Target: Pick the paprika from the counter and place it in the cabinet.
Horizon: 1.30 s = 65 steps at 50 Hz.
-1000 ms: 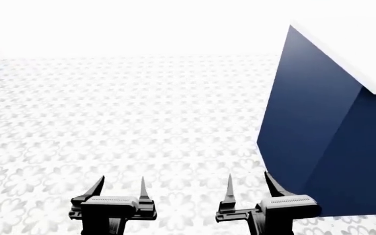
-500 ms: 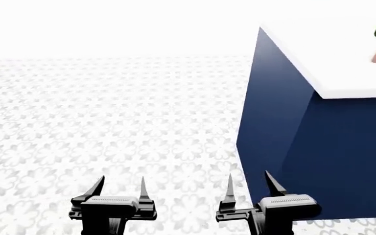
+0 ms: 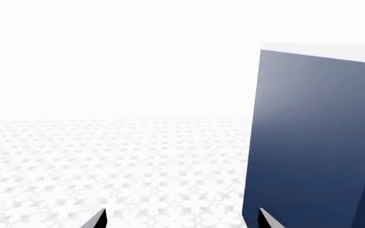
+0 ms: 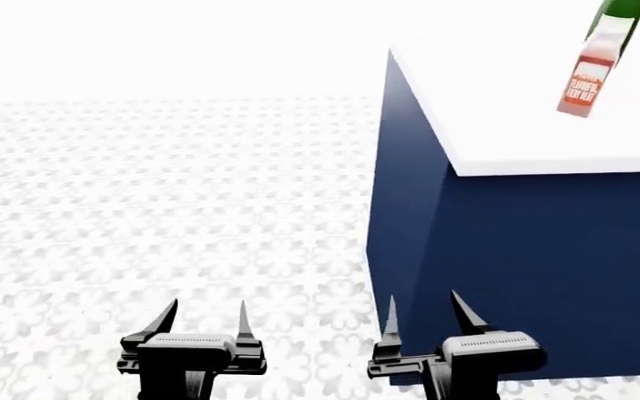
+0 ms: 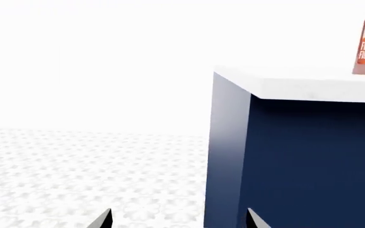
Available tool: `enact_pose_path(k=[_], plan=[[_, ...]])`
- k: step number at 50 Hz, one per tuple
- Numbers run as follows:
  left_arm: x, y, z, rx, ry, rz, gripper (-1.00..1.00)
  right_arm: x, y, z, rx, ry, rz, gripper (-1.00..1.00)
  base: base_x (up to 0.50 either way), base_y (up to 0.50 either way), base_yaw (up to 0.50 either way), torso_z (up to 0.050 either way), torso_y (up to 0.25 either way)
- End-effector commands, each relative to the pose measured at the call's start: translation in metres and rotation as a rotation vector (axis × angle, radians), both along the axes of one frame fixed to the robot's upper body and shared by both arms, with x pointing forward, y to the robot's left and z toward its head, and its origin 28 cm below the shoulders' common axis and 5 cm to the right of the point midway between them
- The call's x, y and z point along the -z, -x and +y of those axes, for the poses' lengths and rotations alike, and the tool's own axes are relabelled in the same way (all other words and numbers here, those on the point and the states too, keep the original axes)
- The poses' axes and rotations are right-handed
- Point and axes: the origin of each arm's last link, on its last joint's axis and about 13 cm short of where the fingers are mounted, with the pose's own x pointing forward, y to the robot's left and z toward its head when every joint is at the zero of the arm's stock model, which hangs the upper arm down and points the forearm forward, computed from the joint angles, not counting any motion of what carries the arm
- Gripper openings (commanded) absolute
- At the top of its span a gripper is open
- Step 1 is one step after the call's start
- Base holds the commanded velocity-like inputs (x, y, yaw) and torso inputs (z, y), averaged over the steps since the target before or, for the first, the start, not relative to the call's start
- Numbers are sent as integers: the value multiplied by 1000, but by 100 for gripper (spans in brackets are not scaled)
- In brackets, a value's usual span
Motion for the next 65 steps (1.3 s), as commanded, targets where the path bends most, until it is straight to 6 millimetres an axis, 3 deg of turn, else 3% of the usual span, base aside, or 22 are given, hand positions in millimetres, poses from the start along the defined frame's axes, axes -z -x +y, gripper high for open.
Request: enact_pose_path(k=[1, 65], plan=[[0, 0, 0, 0, 0, 0, 100, 0, 1, 0, -1, 2, -3, 100, -503, -53, 0, 0, 0], [0, -1, 1, -4, 0, 0, 100, 0, 0, 1, -4, 1, -7, 100, -486, -50, 0, 0, 0]])
